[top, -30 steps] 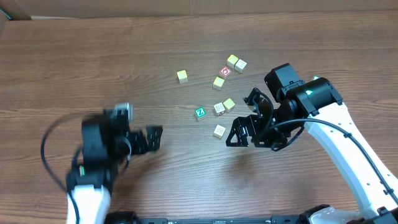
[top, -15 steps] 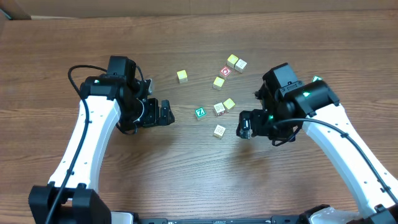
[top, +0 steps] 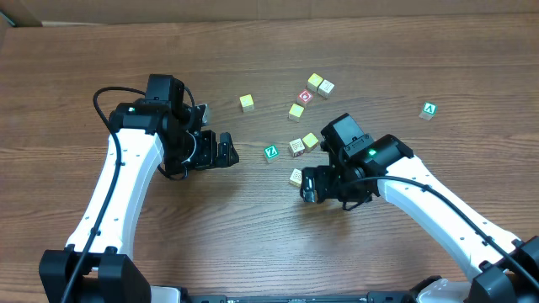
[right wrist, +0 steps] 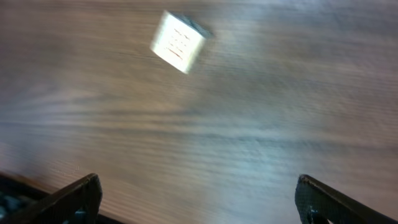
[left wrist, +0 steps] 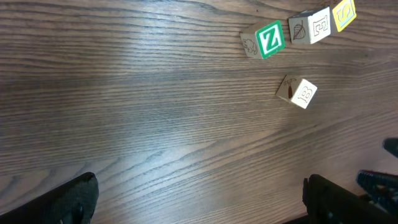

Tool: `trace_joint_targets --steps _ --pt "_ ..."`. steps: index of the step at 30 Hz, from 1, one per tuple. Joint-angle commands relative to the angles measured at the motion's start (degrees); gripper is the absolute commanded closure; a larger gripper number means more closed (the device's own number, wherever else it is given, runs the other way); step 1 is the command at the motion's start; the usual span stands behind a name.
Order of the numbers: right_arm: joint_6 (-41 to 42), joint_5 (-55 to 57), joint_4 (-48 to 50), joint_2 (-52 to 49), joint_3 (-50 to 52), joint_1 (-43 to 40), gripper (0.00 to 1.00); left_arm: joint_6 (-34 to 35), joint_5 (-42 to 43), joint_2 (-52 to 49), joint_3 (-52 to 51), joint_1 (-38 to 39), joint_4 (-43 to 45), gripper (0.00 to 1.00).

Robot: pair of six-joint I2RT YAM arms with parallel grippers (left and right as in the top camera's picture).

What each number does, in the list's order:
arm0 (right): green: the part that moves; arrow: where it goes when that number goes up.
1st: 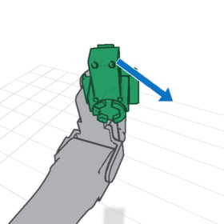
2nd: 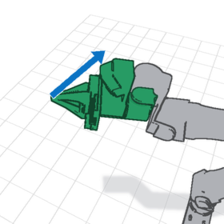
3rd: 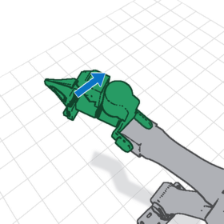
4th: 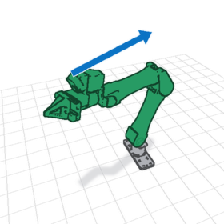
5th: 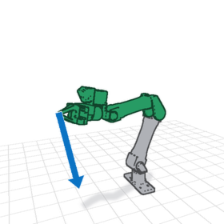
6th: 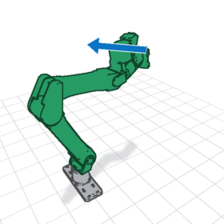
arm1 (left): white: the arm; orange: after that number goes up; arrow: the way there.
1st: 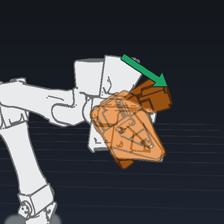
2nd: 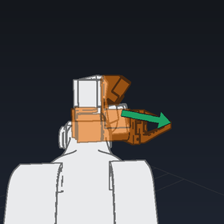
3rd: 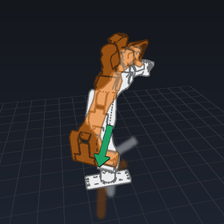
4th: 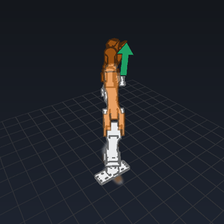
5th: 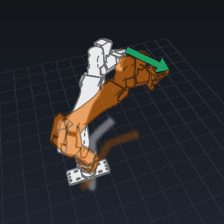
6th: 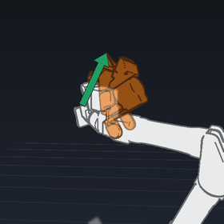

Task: Flip 4 blocks
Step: 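Move the right gripper over the wooden block near the front center, then grasp the blue-X letter block with the right gripper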

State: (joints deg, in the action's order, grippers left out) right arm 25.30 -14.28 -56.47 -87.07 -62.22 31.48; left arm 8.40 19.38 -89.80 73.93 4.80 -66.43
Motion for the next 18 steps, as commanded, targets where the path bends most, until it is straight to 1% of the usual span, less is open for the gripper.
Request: trace_joint_targets --steps 1,4,5,6,8,13,18 --pt "7.04 -2.32 3.21 0.13 0.39 0.35 0.00 -1.11 1.03 -0.22 1.33 0.26 0.04 0.00" --pt "19.26 -1.81 5.60 -0.83 0.39 0.39 0.12 -1.11 0.13 -0.22 1.33 0.26 0.04 0.00" --pt "23.21 -1.36 6.08 -1.31 0.39 0.39 0.19 -1.11 -0.57 -0.22 1.33 0.26 0.04 0.00" --pt "28.37 -0.85 6.38 -1.92 0.39 0.39 0.21 -1.09 -1.09 -0.22 1.33 0.26 0.09 0.00" --pt "34.99 -0.92 7.91 -3.34 0.39 0.39 0.21 -0.50 -2.21 -0.22 1.33 0.26 0.09 0.00" --pt "40.92 -1.40 12.79 -6.56 0.39 1.03 0.21 -0.48 -2.16 -0.22 1.33 0.26 0.04 0.00" --pt "41.16 -1.40 16.87 -11.26 0.39 2.93 0.20 -0.48 -2.16 -0.22 1.33 0.26 0.04 0.00"
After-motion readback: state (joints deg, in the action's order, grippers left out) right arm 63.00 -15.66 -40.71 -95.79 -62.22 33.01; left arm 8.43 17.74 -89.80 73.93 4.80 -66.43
